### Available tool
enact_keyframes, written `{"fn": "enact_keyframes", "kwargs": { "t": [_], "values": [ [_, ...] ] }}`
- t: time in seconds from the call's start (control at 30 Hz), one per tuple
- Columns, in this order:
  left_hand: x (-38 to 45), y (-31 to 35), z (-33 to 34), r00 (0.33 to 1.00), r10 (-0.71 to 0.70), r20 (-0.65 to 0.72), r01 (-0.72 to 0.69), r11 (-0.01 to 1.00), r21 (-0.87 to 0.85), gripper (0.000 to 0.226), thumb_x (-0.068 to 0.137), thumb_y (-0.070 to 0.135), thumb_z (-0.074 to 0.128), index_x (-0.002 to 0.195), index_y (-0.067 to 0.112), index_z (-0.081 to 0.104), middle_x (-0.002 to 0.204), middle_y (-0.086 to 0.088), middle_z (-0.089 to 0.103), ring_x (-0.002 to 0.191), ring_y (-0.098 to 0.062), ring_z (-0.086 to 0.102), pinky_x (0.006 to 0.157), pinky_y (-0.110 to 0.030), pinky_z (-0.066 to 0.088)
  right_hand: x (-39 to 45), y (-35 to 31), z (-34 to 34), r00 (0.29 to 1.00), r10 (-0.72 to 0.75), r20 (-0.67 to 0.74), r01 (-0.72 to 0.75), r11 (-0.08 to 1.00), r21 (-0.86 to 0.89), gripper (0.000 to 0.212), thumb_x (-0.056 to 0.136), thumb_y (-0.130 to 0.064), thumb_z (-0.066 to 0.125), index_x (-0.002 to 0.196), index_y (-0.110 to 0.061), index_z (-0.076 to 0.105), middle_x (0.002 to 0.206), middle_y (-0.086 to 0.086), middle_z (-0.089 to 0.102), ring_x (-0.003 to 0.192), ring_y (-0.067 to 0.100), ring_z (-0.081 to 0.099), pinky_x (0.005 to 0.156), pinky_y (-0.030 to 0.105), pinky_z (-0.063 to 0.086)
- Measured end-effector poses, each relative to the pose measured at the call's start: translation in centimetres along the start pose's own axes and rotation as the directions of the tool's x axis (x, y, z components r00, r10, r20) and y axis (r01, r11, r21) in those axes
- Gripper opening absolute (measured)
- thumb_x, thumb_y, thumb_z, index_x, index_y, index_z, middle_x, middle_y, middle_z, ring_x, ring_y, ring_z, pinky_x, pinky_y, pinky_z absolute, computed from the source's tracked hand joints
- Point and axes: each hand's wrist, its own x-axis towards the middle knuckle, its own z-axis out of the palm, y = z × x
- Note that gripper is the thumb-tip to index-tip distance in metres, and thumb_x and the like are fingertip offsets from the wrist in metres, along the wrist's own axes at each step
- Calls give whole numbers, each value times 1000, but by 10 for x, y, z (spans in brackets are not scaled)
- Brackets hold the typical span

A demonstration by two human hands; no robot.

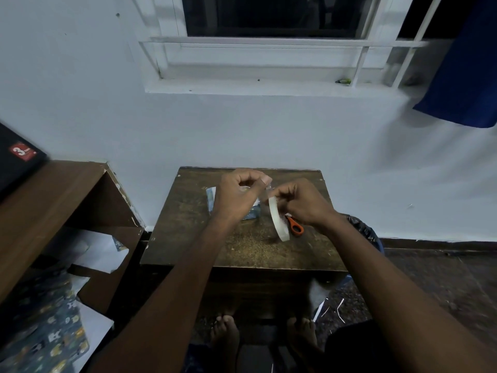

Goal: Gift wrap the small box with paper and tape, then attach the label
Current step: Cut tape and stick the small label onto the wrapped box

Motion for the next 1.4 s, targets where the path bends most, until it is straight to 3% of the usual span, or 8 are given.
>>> {"fn": "enact_keyframes", "kwargs": {
  "t": [0.17, 0.4, 0.53, 0.67, 1.0, 1.17, 1.23, 1.4],
  "values": [
    [0, -1, -3, 979, -9, 206, 8, 1000, 4, 24, 87, 16, 87, 109, 20, 79, 104, 6, 80, 78, -11, 75, 80, -32, 61, 2, 2, -1, 994, 37, -99, -38, 999, -13, 39, 82, 15, 66, 91, -19, 85, 79, -5, 79, 71, 4, 69, 69, 23, 52],
    [-2, -2, 0, 971, 3, 240, 4, 1000, -29, 29, 84, 5, 87, 111, 10, 76, 94, -6, 81, 51, 5, 56, 64, -18, 49, 3, 1, 0, 996, 42, -85, -43, 999, -6, 37, 83, 12, 67, 79, -22, 81, 74, -4, 76, 69, 7, 66, 66, 27, 53],
    [-3, -1, 0, 978, -10, 206, 8, 1000, 8, 25, 86, 1, 82, 108, 10, 77, 86, -6, 81, 54, 6, 59, 60, -13, 45, 6, 4, 0, 992, 67, -103, -81, 987, -138, 29, 83, 3, 78, 100, -20, 83, 93, -4, 80, 90, 12, 76, 81, 34, 62],
    [-2, -3, 0, 987, 22, 157, -34, 997, 70, 23, 89, 0, 80, 109, 10, 76, 86, -5, 79, 57, 8, 60, 61, -9, 45, 4, 8, -6, 960, 152, -236, -267, 758, -595, 13, 77, -6, 71, 82, -15, 79, 85, 2, 76, 85, 24, 71, 73, 40, 62],
    [0, -6, 0, 986, 13, 169, -43, 983, 176, 39, 100, -6, 45, 110, 20, 73, 91, 3, 79, 61, 7, 61, 63, -22, 50, -4, 3, 8, 927, 306, -218, -351, 497, -794, 13, 87, -8, 65, 86, -12, 52, 90, 12, 60, 96, 36, 67, 69, 36, 46],
    [1, -6, 0, 982, 11, 191, -41, 987, 153, 41, 101, -5, 44, 111, 22, 73, 94, 5, 80, 58, -7, 63, 64, -25, 52, -2, 9, 4, 923, 312, -226, -368, 539, -758, 22, 92, -10, 65, 73, -10, 53, 92, 13, 66, 87, 32, 64, 70, 34, 46],
    [2, -7, 0, 979, 3, 206, -32, 990, 140, 43, 100, -5, 44, 114, 23, 74, 95, 5, 80, 57, -17, 64, 67, -27, 52, 1, 8, -6, 929, 303, -214, -358, 587, -726, 5, 90, -12, 69, 85, -9, 70, 92, 11, 70, 90, 30, 67, 72, 32, 46],
    [3, -7, -1, 976, -19, 215, -9, 992, 130, 47, 97, -9, 43, 115, 22, 74, 96, 5, 80, 58, -20, 65, 69, -28, 54, 1, 3, -38, 947, 306, -98, -312, 806, -503, 29, 89, 5, 64, 102, -17, 77, 95, 6, 77, 83, 20, 70, 78, 33, 59]
  ]
}}
